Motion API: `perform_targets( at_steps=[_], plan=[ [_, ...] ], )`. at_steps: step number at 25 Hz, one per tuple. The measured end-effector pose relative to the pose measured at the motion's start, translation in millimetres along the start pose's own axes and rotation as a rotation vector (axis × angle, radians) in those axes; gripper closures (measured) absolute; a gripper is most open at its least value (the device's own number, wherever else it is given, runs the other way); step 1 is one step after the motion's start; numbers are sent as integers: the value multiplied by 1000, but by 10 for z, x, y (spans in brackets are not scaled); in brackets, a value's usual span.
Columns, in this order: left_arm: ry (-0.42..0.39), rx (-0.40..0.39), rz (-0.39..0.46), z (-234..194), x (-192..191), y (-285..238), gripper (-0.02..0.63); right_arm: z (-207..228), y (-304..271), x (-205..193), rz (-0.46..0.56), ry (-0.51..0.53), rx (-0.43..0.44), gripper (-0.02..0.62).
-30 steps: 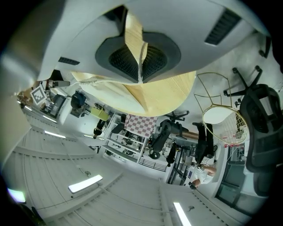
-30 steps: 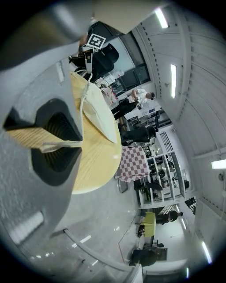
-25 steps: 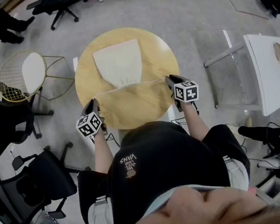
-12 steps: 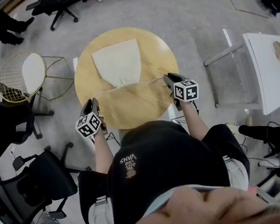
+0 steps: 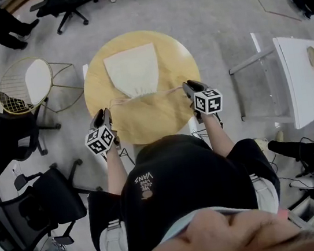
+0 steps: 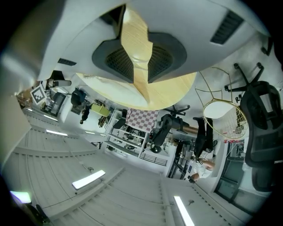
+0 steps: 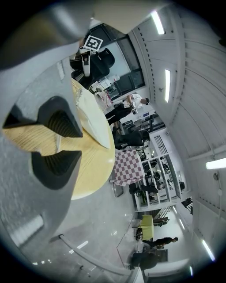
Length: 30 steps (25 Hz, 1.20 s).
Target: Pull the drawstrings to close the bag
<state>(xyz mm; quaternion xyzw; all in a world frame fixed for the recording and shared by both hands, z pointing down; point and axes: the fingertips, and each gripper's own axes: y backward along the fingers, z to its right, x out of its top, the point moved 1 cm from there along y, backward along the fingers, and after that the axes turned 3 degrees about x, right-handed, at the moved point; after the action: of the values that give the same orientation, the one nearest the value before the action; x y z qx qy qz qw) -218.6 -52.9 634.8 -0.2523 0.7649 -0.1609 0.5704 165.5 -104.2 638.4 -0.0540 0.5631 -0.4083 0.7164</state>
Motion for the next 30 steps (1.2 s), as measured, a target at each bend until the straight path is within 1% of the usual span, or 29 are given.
perform_targets(
  at_steps=[6,10,12,16,20,24,28,30],
  plan=[
    [-36,-53,52,190,167,-28,504,-66,1,95,32,19,2,503],
    [-109,-88,63,354,285,-46,504,-152,3,212,58,53,13,505],
    [-132,-103,77,430,356,-37,505,-196,9,275,70,65,21,505],
    [-142,-128,120,565,522,4,530,-282,53,425,111,76,46,515],
    [-161,-152,158,656,646,51,560,-404,95,603,150,114,69,517],
    [-175,-176,196,748,797,107,574,-527,153,808,195,140,93,517],
    [-178,-222,238,881,974,189,581,-651,216,966,228,169,116,518],
    [-190,-239,263,961,1060,238,582,-708,272,1052,255,180,129,558]
  ],
)
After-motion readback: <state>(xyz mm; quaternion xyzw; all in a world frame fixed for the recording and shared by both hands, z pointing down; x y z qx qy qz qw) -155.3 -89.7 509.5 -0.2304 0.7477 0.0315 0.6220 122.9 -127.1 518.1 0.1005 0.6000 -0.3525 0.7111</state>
